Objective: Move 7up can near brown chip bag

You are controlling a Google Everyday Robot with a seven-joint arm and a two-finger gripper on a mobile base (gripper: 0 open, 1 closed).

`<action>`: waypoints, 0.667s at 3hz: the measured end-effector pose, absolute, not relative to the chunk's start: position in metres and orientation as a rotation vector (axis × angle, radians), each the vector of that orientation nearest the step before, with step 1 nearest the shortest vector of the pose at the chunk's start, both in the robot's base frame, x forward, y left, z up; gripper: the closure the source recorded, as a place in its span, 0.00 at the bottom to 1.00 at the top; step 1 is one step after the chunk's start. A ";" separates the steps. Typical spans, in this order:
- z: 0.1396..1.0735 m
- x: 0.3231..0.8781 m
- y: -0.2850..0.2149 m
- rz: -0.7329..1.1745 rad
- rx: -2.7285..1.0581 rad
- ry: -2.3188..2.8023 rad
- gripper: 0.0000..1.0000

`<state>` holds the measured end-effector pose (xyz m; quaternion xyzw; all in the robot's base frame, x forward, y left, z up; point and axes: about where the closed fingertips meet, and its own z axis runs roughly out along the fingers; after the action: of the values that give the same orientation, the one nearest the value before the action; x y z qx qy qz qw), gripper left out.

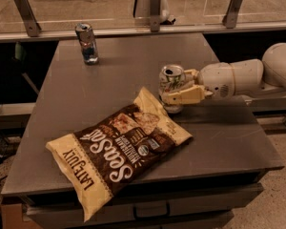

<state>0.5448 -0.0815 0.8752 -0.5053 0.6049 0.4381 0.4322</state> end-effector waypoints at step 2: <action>0.873 0.528 -0.078 1.156 -1.323 1.453 0.13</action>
Offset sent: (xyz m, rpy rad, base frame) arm -0.0227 -0.0035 -0.0040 0.0202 -0.0011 0.1119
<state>0.5280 -0.0779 0.8731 -0.5272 0.5791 0.4608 0.4176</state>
